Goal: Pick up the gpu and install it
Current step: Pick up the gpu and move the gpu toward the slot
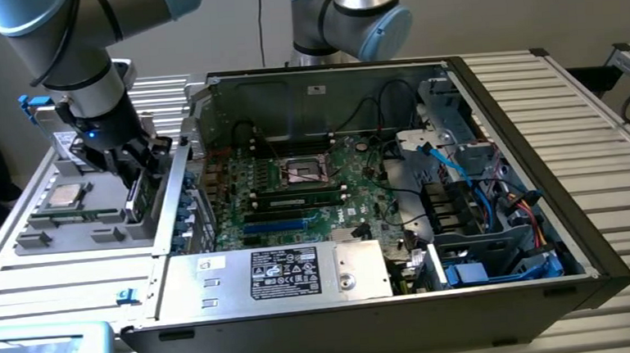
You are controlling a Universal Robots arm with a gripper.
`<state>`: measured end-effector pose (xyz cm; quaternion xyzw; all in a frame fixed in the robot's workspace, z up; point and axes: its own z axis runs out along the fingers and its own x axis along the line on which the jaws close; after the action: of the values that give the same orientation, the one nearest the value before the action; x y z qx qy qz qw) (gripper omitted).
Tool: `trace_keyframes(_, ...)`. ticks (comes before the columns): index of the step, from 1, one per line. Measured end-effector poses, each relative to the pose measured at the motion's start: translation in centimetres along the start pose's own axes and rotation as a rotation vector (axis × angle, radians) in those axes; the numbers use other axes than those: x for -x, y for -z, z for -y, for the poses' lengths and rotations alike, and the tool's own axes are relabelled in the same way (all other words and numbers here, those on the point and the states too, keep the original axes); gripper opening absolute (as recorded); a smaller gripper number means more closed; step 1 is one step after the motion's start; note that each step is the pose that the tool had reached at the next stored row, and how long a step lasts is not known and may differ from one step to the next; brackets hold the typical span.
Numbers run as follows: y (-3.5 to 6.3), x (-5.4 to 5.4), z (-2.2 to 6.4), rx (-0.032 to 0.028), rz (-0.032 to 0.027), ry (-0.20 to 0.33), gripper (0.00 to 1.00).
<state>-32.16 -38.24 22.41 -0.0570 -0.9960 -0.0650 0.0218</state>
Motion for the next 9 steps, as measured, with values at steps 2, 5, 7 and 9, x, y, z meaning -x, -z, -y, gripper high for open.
trace_keyframes(2, -0.01, 0.0, 0.0, 0.0, -0.0007, 0.0, 0.47)
trace_keyframes(5, -0.01, 0.01, 0.0, 0.0, -0.0011, 0.0, 0.29)
trace_keyframes(7, -0.02, 0.01, 0.0, -0.0002, -0.003, 0.0, 0.29)
trace_keyframes(9, -0.02, 0.01, 0.0, -0.0001, -0.0053, -0.001, 0.29)
